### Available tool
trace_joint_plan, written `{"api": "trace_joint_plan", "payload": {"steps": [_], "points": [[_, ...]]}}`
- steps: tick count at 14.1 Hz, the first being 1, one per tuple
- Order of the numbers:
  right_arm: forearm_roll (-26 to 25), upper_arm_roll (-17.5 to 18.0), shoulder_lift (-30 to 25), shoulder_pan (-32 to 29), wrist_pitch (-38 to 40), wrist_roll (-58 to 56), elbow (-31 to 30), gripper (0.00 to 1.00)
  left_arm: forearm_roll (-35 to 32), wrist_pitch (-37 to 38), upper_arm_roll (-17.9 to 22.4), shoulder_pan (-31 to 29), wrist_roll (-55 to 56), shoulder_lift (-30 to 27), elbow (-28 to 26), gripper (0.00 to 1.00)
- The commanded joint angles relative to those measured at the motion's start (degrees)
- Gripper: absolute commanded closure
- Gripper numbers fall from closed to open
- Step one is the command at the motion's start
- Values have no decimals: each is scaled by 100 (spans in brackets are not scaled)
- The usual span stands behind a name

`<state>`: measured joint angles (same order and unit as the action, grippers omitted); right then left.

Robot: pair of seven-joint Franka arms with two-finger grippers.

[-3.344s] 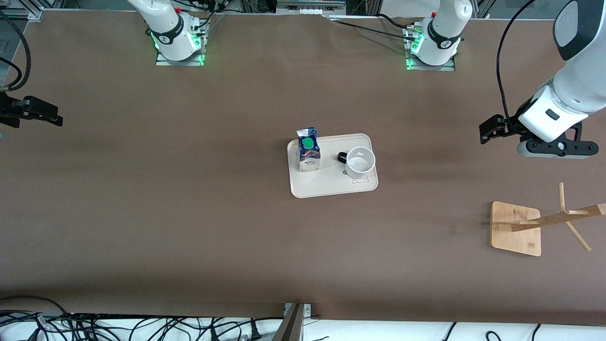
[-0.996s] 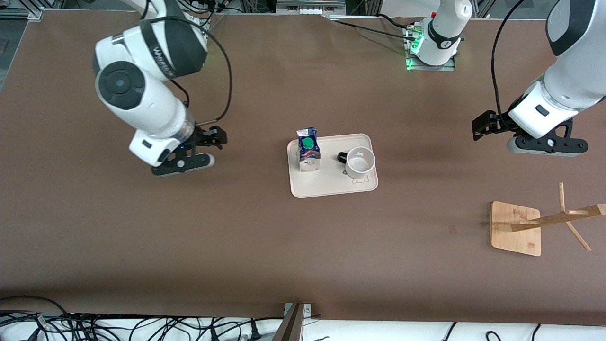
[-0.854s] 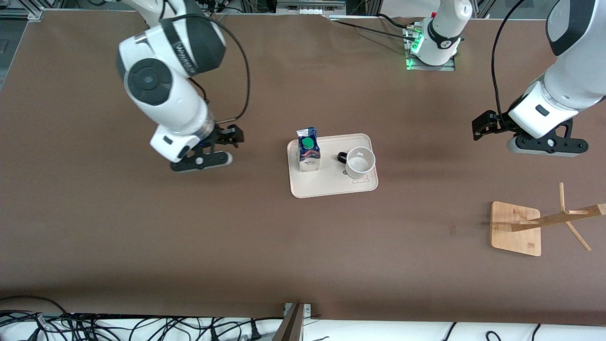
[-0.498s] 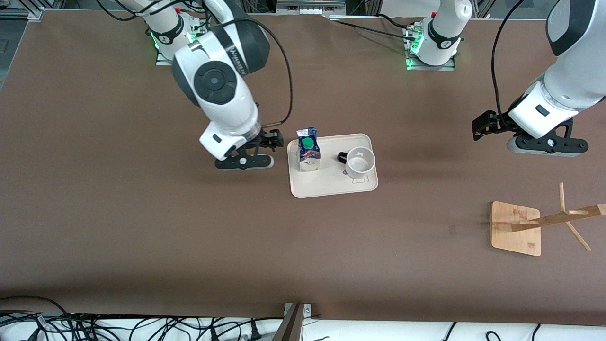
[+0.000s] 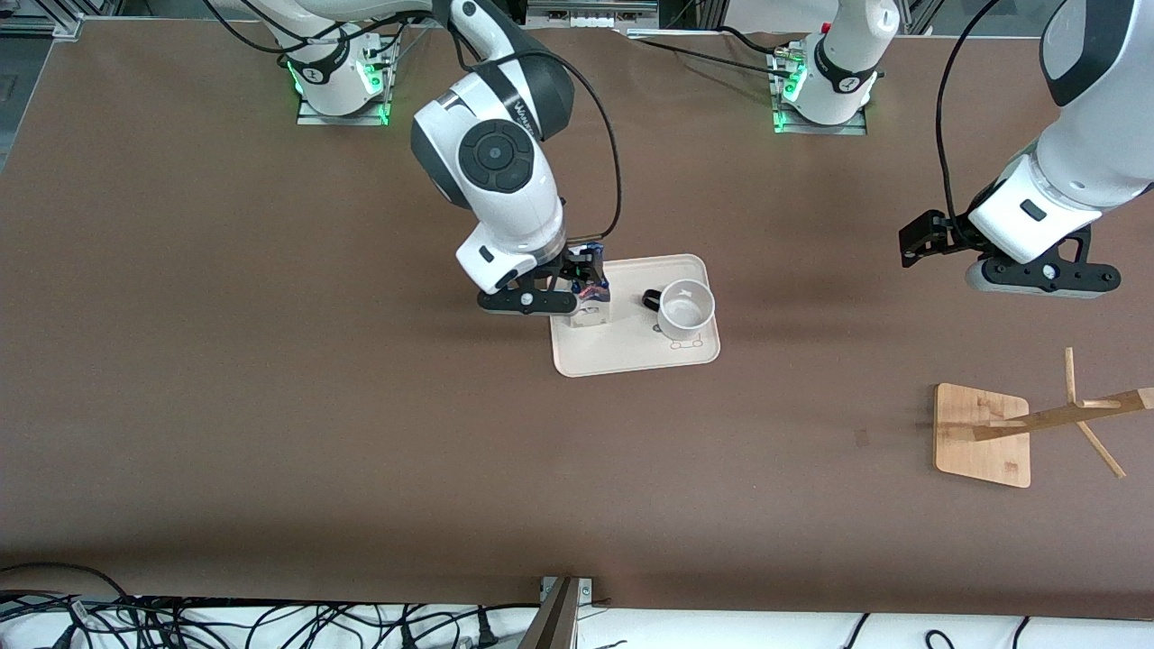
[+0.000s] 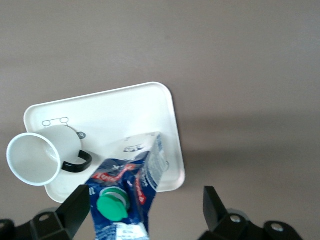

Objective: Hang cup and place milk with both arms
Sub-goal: 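Close the right gripper on the milk carton's top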

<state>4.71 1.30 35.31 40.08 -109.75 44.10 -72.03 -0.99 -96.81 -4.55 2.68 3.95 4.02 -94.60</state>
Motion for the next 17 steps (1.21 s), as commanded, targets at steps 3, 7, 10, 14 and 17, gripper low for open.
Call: {"api": "trace_joint_plan", "payload": {"steps": [3, 7, 10, 14, 17], "points": [[100, -103, 231, 263, -47, 160, 207, 0, 2, 110, 16, -4, -26, 37, 135, 0], [100, -103, 310, 299, -99, 134, 207, 0, 2, 110, 16, -13, -26, 37, 135, 0], [100, -94, 345, 299, -91, 2, 207, 0, 2, 110, 16, -22, -26, 37, 135, 0], [100, -50, 406, 360, -91, 19, 198, 0, 2, 110, 16, -22, -26, 55, 135, 0], [74, -50, 477, 439, -82, -16, 198, 0, 2, 110, 16, -22, -26, 55, 135, 0]]}}
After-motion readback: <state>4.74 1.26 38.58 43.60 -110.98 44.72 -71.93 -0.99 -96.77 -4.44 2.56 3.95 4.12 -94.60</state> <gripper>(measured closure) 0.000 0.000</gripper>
